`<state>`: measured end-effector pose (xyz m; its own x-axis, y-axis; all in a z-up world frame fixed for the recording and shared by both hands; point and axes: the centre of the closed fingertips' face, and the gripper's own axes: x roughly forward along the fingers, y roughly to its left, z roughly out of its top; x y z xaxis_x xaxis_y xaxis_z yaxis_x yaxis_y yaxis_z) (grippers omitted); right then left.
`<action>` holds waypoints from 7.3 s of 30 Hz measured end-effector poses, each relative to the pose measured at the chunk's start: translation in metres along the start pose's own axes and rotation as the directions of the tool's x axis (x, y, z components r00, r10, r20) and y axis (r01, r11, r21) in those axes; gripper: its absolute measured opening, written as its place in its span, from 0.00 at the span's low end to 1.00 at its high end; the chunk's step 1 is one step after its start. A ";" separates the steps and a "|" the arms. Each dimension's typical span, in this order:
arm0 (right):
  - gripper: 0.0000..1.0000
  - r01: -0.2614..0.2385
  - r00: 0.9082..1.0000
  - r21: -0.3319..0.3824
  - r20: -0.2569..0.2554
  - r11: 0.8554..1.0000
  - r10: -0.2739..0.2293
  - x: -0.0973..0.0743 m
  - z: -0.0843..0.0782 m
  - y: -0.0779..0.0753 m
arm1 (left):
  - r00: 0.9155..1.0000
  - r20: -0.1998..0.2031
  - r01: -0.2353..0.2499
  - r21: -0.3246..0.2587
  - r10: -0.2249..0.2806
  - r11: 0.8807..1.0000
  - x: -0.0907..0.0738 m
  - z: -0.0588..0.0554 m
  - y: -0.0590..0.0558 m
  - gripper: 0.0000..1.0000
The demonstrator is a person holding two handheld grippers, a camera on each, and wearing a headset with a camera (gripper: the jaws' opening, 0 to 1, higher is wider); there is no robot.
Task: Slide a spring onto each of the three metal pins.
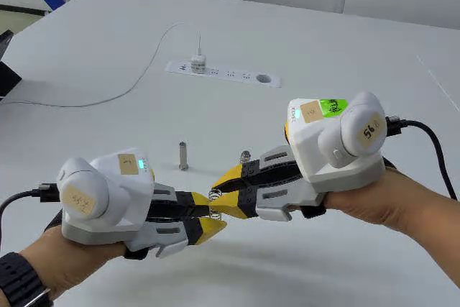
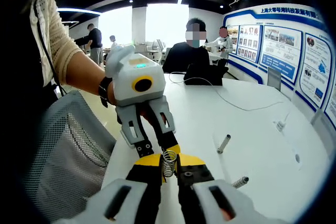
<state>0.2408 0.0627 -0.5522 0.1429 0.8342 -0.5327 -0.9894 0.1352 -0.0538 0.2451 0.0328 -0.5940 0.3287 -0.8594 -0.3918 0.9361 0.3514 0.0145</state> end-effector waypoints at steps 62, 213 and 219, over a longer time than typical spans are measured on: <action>0.12 0.249 0.961 0.037 0.112 0.968 -0.251 0.010 0.044 -0.084 | 0.961 0.042 -0.261 -0.183 0.273 0.948 -0.047 -0.013 0.058 0.72; 0.22 0.329 0.943 0.189 -0.021 0.925 -0.332 0.016 -0.039 -0.081 | 0.954 -0.004 -0.294 -0.205 0.299 0.934 -0.050 -0.023 0.068 0.73; 0.22 0.345 0.937 0.194 -0.020 0.918 -0.348 0.002 -0.045 -0.075 | 0.955 -0.003 -0.291 -0.205 0.296 0.935 -0.048 -0.022 0.066 0.74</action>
<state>0.3142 0.0298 -0.5871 0.4775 0.7245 -0.4972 -0.8541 0.5156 -0.0689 0.2883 0.1056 -0.5942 0.5910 -0.7154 -0.3727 0.7537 0.6544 -0.0608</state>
